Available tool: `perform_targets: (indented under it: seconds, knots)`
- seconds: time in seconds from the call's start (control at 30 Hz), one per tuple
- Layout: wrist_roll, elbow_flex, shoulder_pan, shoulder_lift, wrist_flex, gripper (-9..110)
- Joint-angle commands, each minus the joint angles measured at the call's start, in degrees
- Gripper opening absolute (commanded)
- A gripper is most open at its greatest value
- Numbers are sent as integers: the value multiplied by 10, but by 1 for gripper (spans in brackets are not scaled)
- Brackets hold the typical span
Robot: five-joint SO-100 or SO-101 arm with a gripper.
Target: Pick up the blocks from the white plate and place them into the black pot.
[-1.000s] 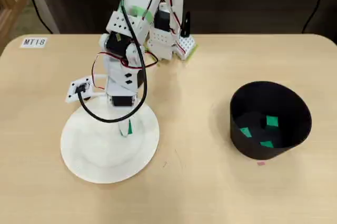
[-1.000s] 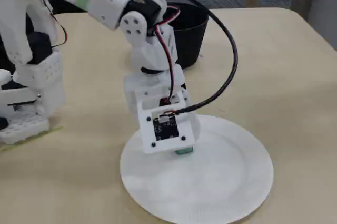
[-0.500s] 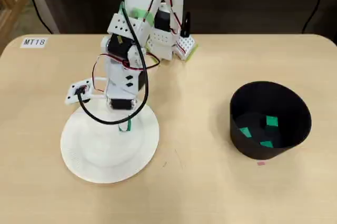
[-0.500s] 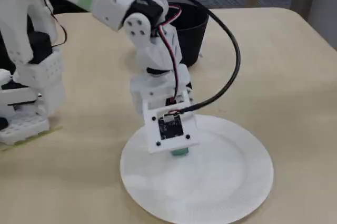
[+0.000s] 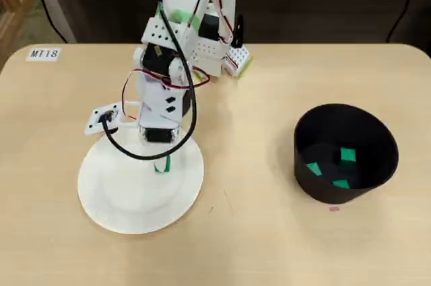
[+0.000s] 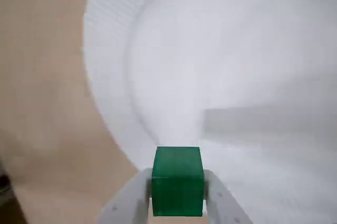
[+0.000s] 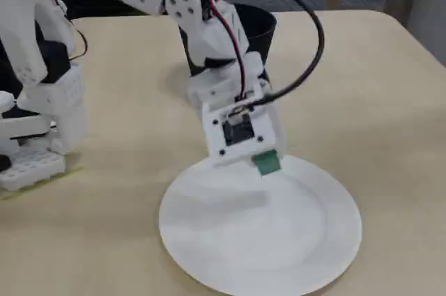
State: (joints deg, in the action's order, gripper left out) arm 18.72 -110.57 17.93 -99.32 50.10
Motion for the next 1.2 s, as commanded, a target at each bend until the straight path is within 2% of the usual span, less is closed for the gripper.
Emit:
perform_targets:
  seconds: [0.0, 0.3, 0.57, 0.7, 0.93, 1.17]
  knots:
    - [-62, 42, -40, -72, -18, -2]
    - [-205, 40, -210, -237, -9, -2]
    - [-243, 24, -426, -288, -11, -2]
    - [-256, -25, -507, -278, -54, -2]
    - [-263, -95, -545, -223, -129, -2]
    - [-243, -93, -541, -160, -174, -2]
